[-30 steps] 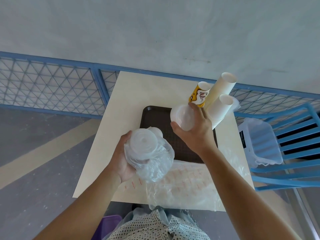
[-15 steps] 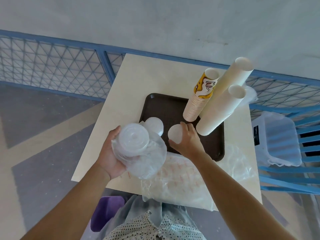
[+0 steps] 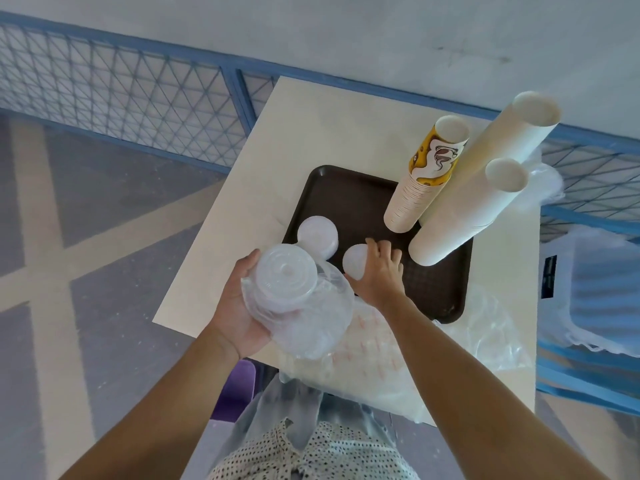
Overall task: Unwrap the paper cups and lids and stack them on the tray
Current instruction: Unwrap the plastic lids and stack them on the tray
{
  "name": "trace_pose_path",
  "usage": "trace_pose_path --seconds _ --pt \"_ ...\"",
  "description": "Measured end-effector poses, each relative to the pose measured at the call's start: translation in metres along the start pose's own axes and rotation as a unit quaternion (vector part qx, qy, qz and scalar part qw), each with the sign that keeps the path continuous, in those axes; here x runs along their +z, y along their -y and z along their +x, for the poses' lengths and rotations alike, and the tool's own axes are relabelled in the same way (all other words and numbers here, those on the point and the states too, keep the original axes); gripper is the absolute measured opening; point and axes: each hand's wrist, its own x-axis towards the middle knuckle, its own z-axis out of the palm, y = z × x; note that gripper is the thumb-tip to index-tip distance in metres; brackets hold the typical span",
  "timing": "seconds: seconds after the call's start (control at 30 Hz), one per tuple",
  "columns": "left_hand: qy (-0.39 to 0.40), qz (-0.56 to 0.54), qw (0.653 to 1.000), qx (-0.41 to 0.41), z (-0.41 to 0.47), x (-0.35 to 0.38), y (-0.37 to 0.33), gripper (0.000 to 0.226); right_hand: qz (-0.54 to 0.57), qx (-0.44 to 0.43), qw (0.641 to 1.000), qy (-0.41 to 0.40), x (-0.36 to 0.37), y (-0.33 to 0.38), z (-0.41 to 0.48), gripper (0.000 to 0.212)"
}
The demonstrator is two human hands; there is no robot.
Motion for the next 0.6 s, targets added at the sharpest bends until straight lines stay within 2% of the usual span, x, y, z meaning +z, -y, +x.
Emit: trace_pose_path --seconds 0.27,0.5,0.6 --pt "-0.005 -0.013 1.0 0.016 -0.004 0.011 0.004 0.058 0.033 0.002 0.999 0.027 -0.004 0.0 0.002 0.117" --pt "-0.005 0.002 1.0 0.026 -0.001 0.011 0.004 0.06 0.045 -0.013 0.999 0.002 -0.003 -0.006 0.002 0.094" --pt "-0.003 0.01 0.999 0.032 -0.001 0.011 0.003 0.057 0.04 -0.016 0.999 0.007 -0.003 -0.005 0.002 0.095"
